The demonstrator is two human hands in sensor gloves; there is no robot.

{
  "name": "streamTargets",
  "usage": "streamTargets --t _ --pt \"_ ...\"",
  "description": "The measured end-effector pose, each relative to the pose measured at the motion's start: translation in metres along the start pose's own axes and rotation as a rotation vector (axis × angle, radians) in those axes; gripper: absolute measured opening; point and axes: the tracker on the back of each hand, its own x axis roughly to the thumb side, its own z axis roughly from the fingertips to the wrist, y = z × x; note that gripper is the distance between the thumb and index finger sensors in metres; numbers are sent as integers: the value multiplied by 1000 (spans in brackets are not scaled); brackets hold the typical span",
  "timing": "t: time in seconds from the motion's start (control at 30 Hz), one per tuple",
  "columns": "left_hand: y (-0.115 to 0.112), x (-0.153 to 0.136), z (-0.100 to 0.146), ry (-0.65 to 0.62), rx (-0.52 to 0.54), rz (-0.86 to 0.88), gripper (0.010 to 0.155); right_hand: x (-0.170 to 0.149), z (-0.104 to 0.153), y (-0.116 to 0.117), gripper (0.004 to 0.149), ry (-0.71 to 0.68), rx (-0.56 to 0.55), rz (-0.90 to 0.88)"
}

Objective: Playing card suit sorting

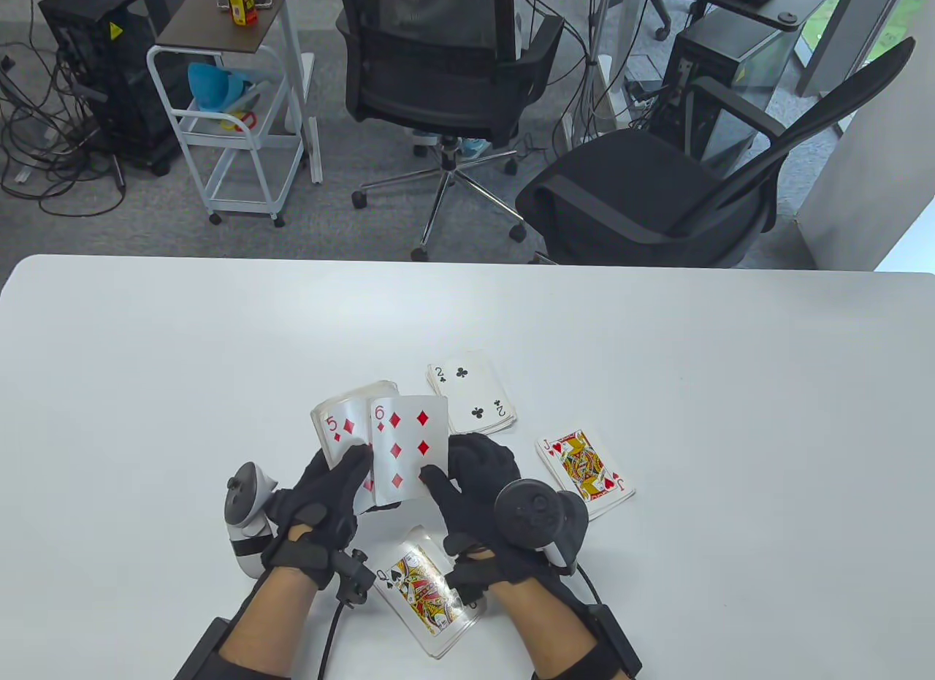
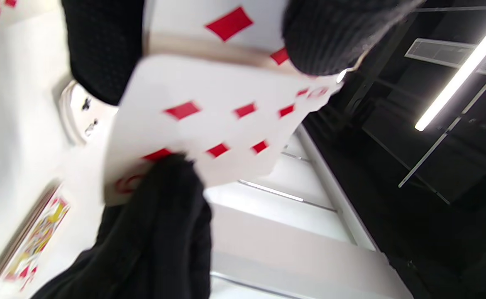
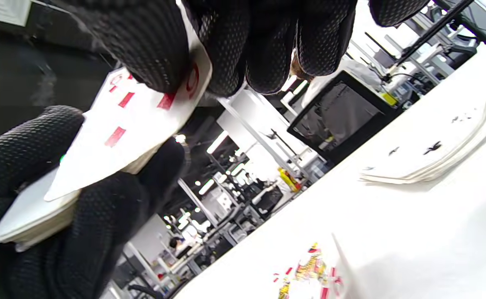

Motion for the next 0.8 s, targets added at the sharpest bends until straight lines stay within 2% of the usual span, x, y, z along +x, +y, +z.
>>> streamTargets --t 0.17,0.27,0.47,0.53,0.7,0.8 --pt "20 14 1 -59 71 94 57 -18 -9 -2 38 141 39 -37" --pt "24 19 1 -79 71 101 57 -23 -21 1 38 220 122 -8" --pt "22 26 0 -107 61 138 56 -3 -53 20 38 253 268 125" --pt "24 28 0 -115 67 140 56 8 -70 34 38 281 337 187" --pt "31 32 2 -130 91 167 56 22 -87 75 38 324 487 303" --pt "32 31 2 -129 98 178 56 21 -88 102 38 365 559 556"
